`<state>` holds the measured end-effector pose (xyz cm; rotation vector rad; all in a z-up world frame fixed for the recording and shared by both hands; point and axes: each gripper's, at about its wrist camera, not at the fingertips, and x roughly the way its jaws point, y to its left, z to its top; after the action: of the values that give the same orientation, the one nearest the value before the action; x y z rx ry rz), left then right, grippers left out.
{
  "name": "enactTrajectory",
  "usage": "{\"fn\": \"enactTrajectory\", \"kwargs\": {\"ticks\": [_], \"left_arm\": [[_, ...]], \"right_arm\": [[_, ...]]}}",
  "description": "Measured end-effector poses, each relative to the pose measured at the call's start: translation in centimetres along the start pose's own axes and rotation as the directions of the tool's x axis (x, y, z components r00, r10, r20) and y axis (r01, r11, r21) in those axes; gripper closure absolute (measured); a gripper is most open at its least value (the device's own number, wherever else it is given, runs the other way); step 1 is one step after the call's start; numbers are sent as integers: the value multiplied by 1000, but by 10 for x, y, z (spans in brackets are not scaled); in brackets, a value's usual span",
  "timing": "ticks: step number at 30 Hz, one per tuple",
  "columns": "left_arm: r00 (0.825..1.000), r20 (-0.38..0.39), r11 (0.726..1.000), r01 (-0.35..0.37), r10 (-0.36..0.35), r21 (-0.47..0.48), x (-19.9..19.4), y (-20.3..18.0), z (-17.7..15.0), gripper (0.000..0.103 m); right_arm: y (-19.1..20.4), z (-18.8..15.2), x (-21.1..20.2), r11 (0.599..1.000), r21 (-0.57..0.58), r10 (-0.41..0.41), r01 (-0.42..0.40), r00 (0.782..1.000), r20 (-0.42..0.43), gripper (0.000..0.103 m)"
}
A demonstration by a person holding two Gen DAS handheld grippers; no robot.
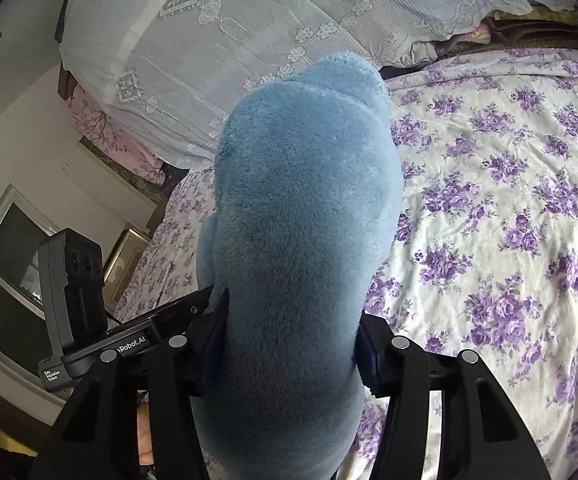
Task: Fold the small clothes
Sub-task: 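Lift the jacket bundle with both tools and carry it across the bed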
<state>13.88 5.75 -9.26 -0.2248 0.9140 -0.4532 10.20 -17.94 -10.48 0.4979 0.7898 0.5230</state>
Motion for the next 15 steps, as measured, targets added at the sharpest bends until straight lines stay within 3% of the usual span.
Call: {"fn": "enactTrajectory", "kwargs": {"ticks": [7,15], "left_arm": [[999,23,994,36,-39,99,-24,-42,-2,61],[995,-12,969,103,-103,224,-26,-97,-12,61]], "right_arm": [[7,-16,-51,1000,19,-23,21,995,95,48],[-9,-42,-116,993,100,-88,68,975,205,48]]}}
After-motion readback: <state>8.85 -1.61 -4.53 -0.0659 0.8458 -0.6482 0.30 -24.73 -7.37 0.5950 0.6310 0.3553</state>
